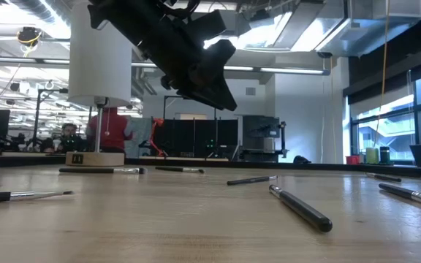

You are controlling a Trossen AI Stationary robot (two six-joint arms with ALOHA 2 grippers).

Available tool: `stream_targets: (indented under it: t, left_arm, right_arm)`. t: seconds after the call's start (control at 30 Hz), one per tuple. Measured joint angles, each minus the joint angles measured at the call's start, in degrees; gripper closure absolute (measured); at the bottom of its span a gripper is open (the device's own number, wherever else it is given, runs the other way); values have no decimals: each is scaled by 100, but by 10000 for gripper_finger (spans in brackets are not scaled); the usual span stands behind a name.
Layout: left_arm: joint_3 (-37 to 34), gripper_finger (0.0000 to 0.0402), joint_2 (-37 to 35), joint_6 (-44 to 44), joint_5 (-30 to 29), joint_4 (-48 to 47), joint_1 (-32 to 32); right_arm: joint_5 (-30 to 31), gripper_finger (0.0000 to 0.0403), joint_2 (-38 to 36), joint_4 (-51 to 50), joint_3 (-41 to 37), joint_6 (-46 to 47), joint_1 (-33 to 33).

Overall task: Put items in baskets/containers
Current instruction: Put the foundation brush into the transparent organizer

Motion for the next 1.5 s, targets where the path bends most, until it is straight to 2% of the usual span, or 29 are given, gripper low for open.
stream_targets:
  t: [0.17, 0.23, 0.33, 0.4, 0.5, 0.63, 0.77, 0.97, 1.1, 1.23, 1.33, 1.5]
  left_arm:
    - [0, 244, 0, 28, -30, 4, 55]
    - [-1, 244, 0, 48, -31, 4, 105]
    - [0, 244, 0, 8, -31, 4, 169]
    - [0, 245, 0, -41, -22, 2, 212]
    - [0, 244, 0, -89, 11, -8, 255]
    - [0, 244, 0, -71, 18, -16, 261]
    - [0, 244, 0, 153, 116, -76, 216]
    - [0, 244, -2, 304, 115, -73, 227]
    - [0, 244, -2, 304, 111, -125, 227]
    - [-2, 245, -2, 300, -95, -241, 209]
    - [-2, 244, -2, 304, -249, -350, 179]
    - [-2, 244, -2, 262, -344, -522, 173]
  right_arm:
    - [436, 291, -89, -969, 364, 244, -122]
    - [844, 292, -139, -1246, 629, 289, -240]
    - [1755, 300, -336, -1097, 779, 200, -503]
    - [2046, 308, -378, -1108, 775, 175, -827]
    - [1861, 322, -388, -1188, 493, -200, -1599]
    - [1278, 341, -406, -1207, -57, -930, -2888]
    - [992, 346, -448, -1111, -204, -1939, -4193]
    - [693, 314, -436, 228, -204, -3742, -5791]
    - [183, 279, -296, 995, -204, -4499, -6533]
    - [-211, 258, 8, 1056, -204, -4758, -7124]
    - [-627, 263, 322, 1070, -206, -4947, -7477]
    - [-688, 284, 848, 1081, -206, -5259, -7936]
